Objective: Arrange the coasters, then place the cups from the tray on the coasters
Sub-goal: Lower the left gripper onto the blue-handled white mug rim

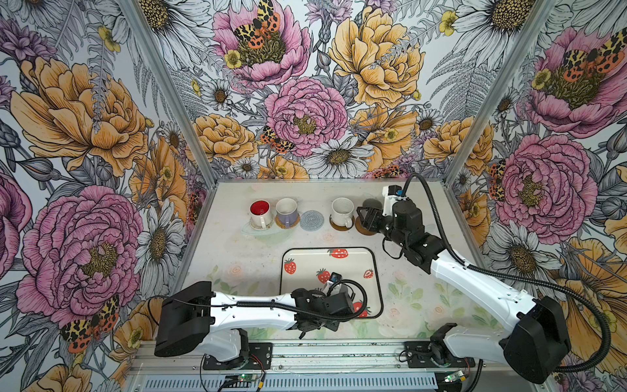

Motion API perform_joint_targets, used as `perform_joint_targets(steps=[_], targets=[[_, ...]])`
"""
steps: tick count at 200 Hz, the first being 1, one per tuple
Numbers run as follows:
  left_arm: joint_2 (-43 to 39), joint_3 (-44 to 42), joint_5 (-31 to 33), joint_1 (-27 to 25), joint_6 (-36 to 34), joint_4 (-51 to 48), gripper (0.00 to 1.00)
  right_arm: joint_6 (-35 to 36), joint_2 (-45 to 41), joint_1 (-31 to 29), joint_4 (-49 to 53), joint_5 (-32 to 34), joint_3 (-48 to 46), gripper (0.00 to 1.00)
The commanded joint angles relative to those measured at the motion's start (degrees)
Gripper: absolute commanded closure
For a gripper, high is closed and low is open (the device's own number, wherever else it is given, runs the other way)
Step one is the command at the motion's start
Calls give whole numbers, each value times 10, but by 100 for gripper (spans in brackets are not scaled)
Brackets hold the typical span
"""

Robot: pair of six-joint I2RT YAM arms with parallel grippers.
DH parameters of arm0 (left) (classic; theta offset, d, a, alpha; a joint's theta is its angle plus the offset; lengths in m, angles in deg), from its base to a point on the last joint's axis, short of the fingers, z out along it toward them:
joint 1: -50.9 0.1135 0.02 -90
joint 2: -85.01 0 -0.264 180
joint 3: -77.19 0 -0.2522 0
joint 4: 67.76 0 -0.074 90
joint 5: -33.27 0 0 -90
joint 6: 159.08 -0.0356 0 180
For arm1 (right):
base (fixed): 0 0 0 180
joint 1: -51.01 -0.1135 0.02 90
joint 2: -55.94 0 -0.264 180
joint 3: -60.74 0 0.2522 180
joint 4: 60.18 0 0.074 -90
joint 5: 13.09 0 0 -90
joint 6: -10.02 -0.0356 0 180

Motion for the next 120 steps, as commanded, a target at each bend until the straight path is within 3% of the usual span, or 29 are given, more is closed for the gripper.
perform_joint_targets(steps=[1,50,120], targets=[[3,13,15,-1,-9,15,73,-5,5,3,-14,-5,3,42],[-1,20,11,-1,-17,9,100,-4,10,3,-14,-7,7,41],[-4,54,47,-8,-11,-42,100,-4,14,4,-14,-11,9,41]])
